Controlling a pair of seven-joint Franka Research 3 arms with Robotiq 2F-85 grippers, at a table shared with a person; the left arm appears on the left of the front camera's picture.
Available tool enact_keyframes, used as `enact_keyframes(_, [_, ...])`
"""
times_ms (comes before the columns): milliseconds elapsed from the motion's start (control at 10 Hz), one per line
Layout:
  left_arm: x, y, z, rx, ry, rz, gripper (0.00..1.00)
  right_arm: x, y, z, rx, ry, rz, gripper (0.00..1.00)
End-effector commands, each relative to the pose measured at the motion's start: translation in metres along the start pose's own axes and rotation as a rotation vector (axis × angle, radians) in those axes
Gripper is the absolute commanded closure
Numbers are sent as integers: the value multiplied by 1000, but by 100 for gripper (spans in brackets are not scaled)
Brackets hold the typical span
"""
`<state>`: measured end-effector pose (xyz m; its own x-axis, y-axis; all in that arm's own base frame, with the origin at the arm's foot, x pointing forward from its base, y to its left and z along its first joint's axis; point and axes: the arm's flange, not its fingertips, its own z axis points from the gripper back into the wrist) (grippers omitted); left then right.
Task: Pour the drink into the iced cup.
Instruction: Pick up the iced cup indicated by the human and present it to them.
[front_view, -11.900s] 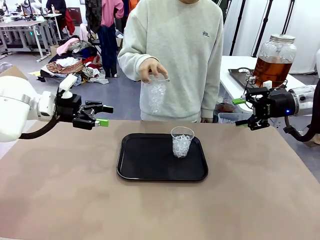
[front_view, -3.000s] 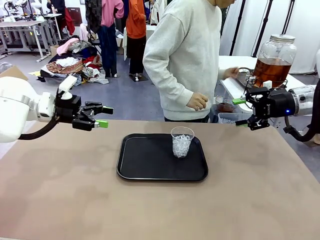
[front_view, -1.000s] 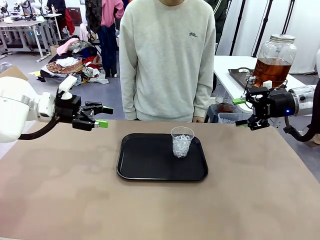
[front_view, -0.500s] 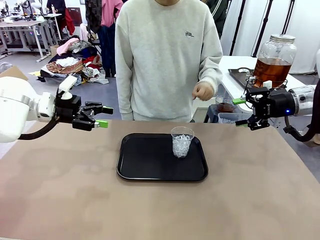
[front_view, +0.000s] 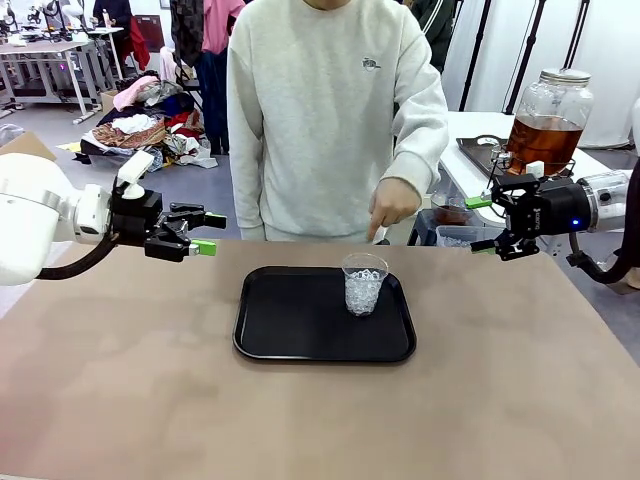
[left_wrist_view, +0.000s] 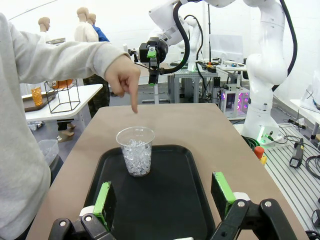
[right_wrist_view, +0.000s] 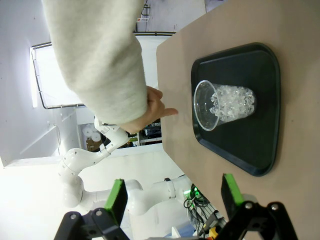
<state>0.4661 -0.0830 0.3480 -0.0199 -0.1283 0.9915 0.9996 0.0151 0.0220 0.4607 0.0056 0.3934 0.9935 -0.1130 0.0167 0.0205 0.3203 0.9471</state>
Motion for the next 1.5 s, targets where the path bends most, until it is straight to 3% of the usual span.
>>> enact_keyframes(0, [1, 0, 0, -1, -1, -2, 0, 0, 1, 0, 2, 0, -1, 0])
enact_keyframes(1200, [1, 0, 0, -1, -1, -2, 0, 0, 0, 0, 0, 0, 0, 0])
enact_keyframes(1400, [1, 0, 0, -1, -1, -2, 0, -3, 6, 0, 68, 31, 237, 0])
